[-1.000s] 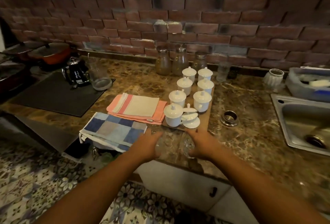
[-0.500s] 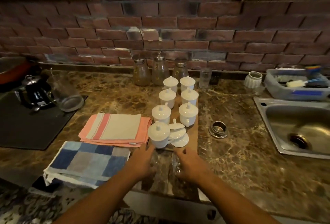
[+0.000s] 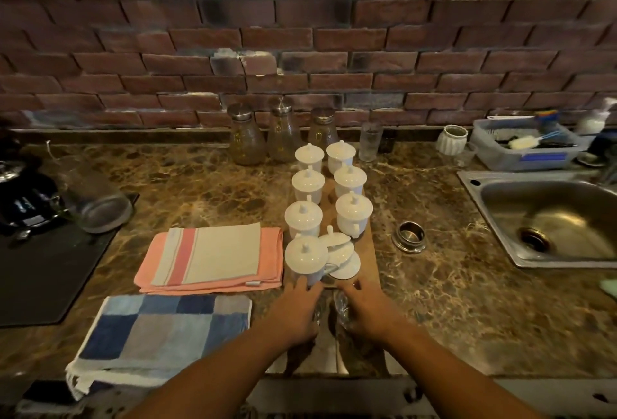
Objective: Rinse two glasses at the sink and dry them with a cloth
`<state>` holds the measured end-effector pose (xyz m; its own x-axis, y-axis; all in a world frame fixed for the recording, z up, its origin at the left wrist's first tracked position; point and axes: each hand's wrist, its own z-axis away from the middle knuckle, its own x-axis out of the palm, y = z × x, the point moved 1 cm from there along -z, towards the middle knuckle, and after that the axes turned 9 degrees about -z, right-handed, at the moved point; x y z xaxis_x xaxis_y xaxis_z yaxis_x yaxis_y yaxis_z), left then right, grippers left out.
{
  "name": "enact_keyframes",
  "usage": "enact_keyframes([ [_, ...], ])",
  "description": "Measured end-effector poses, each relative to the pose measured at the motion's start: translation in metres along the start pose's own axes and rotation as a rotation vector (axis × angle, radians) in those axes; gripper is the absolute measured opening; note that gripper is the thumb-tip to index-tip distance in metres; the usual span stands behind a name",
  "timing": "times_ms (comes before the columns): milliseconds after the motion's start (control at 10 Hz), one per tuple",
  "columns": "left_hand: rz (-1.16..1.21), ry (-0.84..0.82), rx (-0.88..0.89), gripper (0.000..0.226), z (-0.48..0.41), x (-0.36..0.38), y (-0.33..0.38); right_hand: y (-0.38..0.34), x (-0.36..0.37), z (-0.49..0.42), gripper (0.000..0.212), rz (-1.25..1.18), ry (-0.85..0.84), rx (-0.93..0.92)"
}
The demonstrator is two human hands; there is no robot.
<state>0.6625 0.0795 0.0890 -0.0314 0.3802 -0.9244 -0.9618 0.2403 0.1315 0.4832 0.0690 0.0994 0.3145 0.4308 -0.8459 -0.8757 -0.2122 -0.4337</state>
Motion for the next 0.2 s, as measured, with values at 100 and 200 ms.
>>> enact_keyframes([
  [100, 0.010, 0.006, 0.006, 0.087, -0.0021, 0.0053, -0.0019, 0.0011, 0.0027, 0.0000, 0.082, -0.030, 0.000, 0.011],
  [200, 0.093, 0.034, -0.031, 0.091, 0.0018, 0.0102, -0.0055, 0.0003, 0.0021, 0.0018, 0.094, -0.074, 0.003, 0.072],
])
